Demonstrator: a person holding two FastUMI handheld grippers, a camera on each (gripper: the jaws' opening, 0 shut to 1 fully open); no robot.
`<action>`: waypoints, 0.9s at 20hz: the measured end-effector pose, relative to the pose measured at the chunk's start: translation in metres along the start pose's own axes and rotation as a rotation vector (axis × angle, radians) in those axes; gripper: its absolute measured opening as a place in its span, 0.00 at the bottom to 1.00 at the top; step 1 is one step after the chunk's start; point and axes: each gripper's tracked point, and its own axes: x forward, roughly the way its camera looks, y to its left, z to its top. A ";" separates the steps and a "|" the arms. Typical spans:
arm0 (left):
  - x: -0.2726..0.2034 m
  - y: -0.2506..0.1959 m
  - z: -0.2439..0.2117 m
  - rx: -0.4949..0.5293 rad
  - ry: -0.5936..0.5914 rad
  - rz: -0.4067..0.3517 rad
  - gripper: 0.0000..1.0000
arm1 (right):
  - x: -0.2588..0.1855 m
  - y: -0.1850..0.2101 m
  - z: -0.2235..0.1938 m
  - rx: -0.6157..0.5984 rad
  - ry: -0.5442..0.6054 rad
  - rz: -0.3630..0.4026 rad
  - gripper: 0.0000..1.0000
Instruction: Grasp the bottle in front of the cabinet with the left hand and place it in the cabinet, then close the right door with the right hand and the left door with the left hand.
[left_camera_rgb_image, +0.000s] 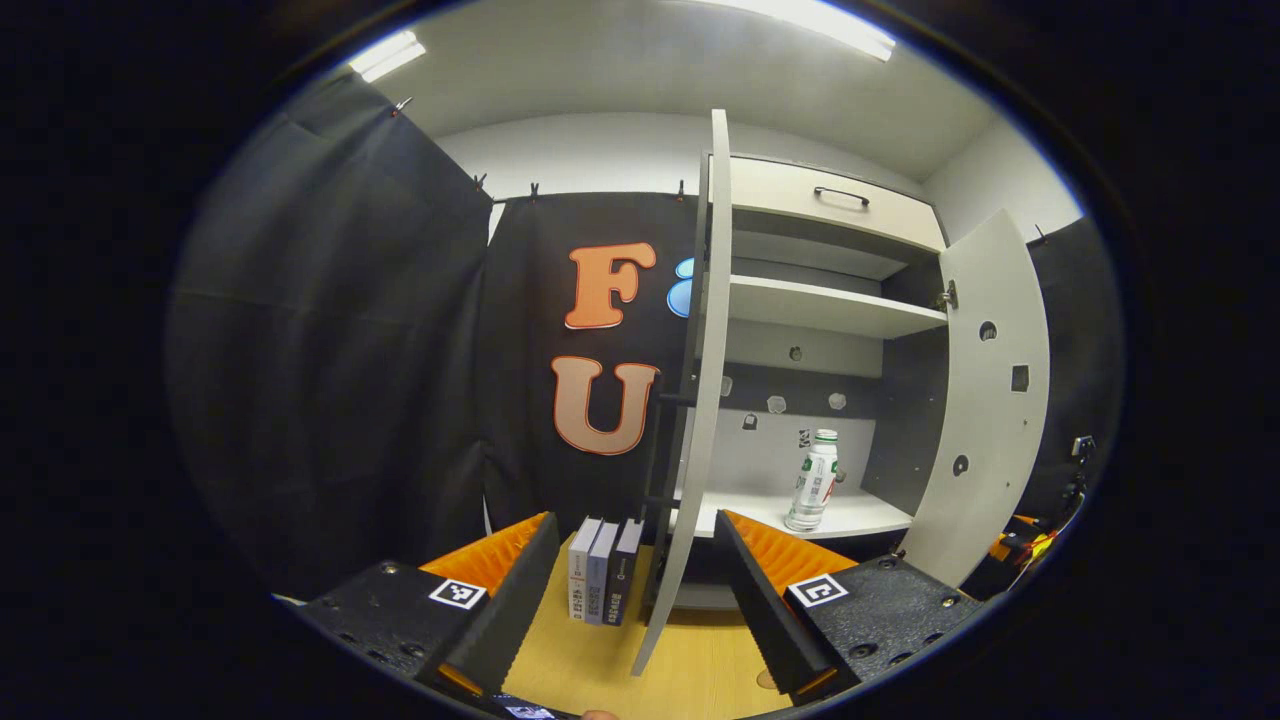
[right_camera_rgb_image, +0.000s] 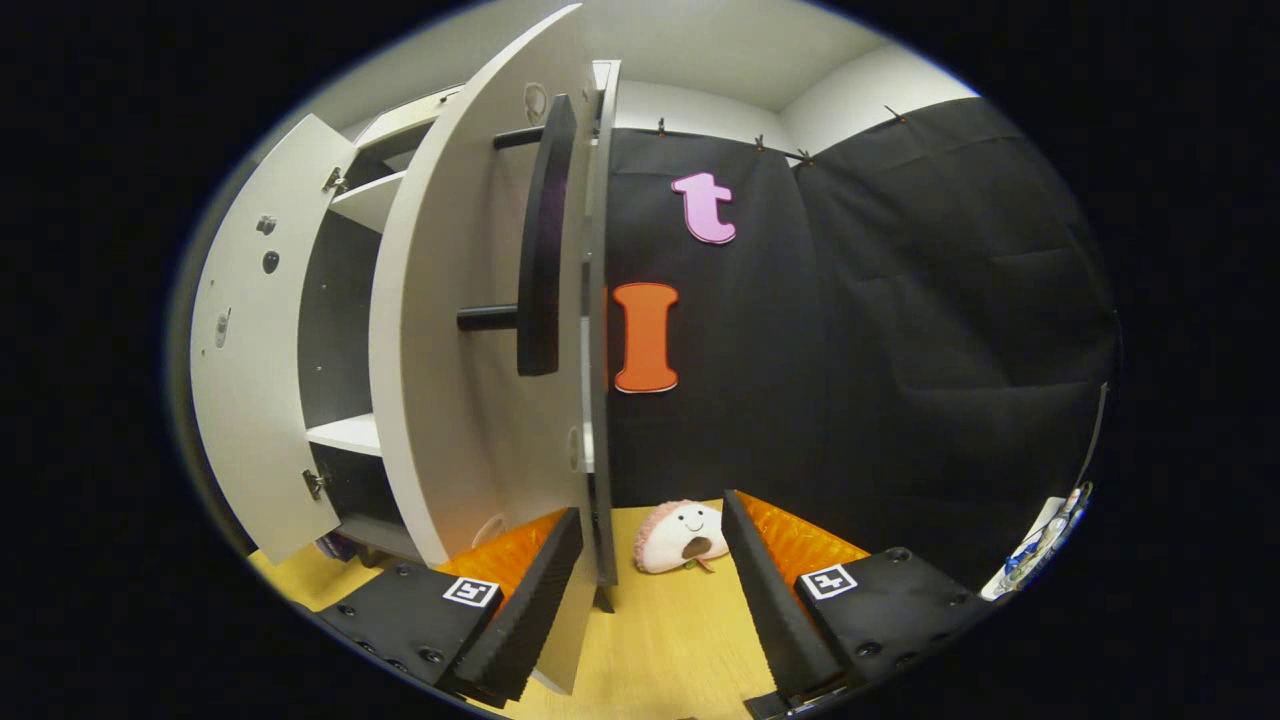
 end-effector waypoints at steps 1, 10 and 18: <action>0.001 -0.001 -0.001 0.001 0.004 -0.001 0.95 | 0.001 0.011 0.000 -0.002 0.000 0.015 0.87; 0.001 0.010 -0.007 0.017 0.016 0.023 0.95 | 0.020 0.093 -0.001 -0.033 -0.008 0.124 0.94; 0.005 0.036 -0.015 0.014 0.028 0.072 0.95 | 0.035 0.149 -0.012 -0.069 0.007 0.187 0.88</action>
